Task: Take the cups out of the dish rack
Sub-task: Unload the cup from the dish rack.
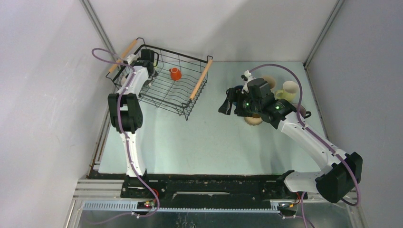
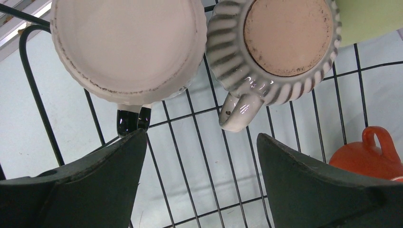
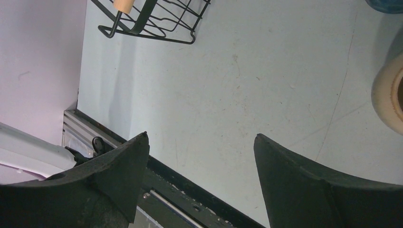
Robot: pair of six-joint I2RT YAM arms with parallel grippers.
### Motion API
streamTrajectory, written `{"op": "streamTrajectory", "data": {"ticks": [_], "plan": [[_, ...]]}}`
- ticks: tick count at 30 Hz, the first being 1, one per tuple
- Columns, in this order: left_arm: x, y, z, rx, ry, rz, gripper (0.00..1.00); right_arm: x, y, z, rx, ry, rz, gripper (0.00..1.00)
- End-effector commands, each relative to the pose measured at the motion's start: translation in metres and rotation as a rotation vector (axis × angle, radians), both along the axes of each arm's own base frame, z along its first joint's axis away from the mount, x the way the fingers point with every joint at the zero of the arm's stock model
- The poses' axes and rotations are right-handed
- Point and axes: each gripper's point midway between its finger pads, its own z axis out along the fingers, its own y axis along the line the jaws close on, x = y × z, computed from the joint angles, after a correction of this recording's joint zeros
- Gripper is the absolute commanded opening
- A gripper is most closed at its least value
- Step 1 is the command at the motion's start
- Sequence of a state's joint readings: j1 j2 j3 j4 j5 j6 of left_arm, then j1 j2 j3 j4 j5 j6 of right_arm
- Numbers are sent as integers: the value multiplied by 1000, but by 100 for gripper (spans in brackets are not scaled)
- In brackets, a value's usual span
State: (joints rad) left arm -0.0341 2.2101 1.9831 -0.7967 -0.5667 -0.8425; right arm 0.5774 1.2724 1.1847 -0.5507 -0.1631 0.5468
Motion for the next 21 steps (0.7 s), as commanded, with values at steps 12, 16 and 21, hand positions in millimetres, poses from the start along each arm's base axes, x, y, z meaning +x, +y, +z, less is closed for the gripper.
{"op": "streamTrajectory", "data": {"ticks": [12, 16, 21], "plan": [[6, 6, 59, 15, -146, 66, 94, 1, 3, 2, -1, -21, 14, 88], [5, 7, 62, 20, -158, 79, 94, 1, 2, 2, 0, -23, 14, 88], [6, 9, 70, 27, -186, 93, 94, 1, 1, 1, -6, -20, 14, 88]]}}
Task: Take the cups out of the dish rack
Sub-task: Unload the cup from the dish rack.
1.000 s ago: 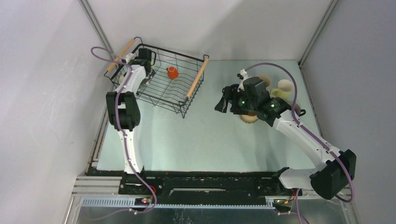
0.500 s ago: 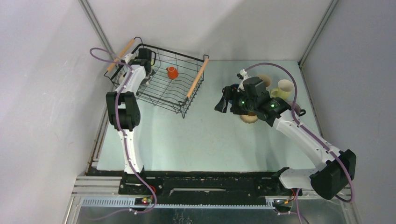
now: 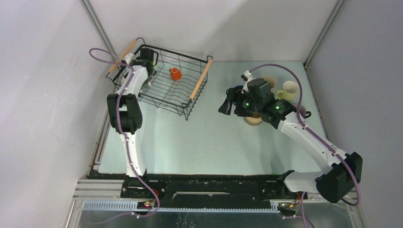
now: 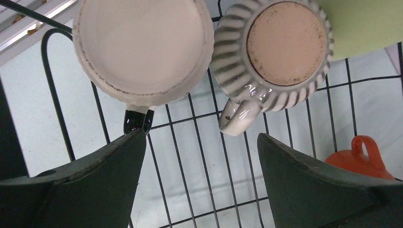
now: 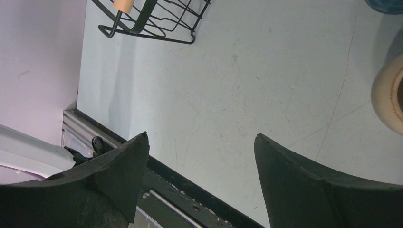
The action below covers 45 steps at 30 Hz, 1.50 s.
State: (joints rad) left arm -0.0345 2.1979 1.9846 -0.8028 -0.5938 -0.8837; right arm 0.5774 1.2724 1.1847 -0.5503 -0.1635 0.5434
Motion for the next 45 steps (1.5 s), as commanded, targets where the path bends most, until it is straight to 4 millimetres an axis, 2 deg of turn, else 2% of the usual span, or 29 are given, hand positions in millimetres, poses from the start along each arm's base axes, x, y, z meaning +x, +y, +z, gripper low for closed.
{"op": "streamTrajectory", "data": {"ticks": [1, 11, 30, 45], "plan": [[6, 6, 64, 25, -160, 52, 94, 2, 1, 1, -4, -18, 11, 88], [1, 14, 54, -16, -165, 128, 95, 1, 0, -3, -19, -10, 14, 88], [2, 23, 46, -15, -158, 163, 95, 1, 0, -10, -19, 4, 20, 88], [7, 10, 24, -101, -140, 156, 95, 2, 0, -13, -22, 9, 21, 88]]}}
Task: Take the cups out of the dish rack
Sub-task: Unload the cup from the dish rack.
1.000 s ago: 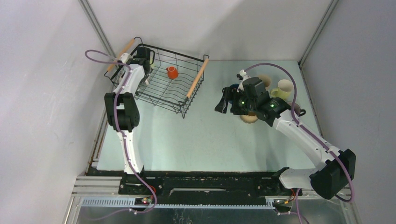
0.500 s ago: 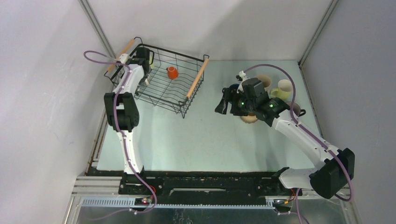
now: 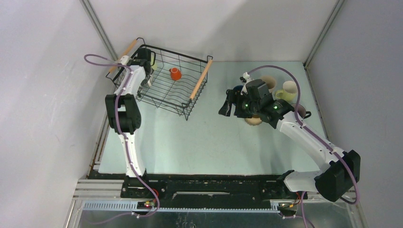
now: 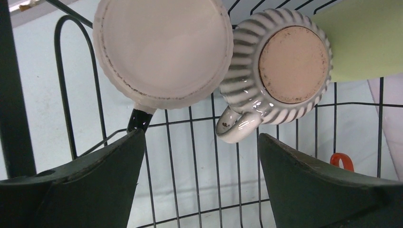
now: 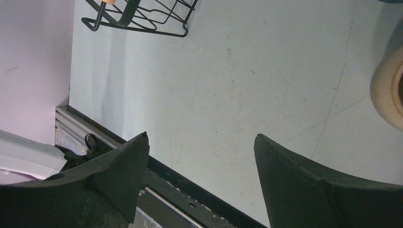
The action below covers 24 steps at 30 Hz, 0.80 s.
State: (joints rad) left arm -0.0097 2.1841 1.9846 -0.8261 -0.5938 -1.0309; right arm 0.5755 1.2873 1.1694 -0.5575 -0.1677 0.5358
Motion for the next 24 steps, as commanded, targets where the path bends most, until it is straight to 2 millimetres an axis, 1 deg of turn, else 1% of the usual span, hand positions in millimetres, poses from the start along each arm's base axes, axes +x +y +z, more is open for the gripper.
{"op": "streamTrajectory", "data": {"ticks": [1, 4, 12, 24], "plan": [[8, -1, 18, -39, -71, 28, 95, 4, 2, 0, 1, -19, 16, 88], [10, -2, 17, -44, -71, 25, 95, 3, 2, -1, -1, -17, 14, 88], [7, 9, 28, 28, -63, 25, 95, 3, 2, -1, 0, -16, 15, 88], [9, 14, 30, 57, -56, 28, 95, 4, 1, -3, -10, -15, 15, 88]]}}
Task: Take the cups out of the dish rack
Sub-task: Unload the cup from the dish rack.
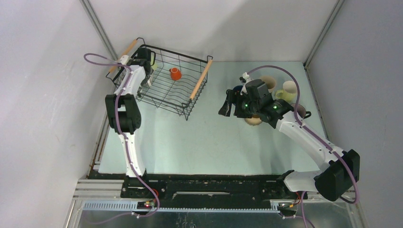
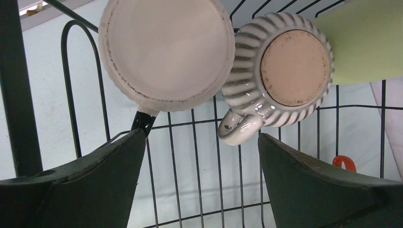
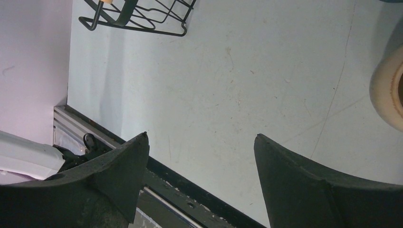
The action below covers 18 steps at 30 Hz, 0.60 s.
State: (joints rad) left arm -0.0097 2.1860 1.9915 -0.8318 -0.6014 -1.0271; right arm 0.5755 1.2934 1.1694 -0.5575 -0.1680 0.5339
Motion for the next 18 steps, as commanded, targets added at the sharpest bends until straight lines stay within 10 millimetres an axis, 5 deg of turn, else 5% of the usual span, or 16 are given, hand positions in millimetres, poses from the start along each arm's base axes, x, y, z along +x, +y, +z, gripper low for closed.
{"op": "streamTrajectory", "data": {"ticks": [1, 18], "plan": [[10, 12, 29, 48, -58, 28, 95, 3, 1, 0, -5, -18, 14, 88], [12, 23, 9, 6, -29, 46, 95, 3, 2, -7, -7, -7, 18, 88]]}}
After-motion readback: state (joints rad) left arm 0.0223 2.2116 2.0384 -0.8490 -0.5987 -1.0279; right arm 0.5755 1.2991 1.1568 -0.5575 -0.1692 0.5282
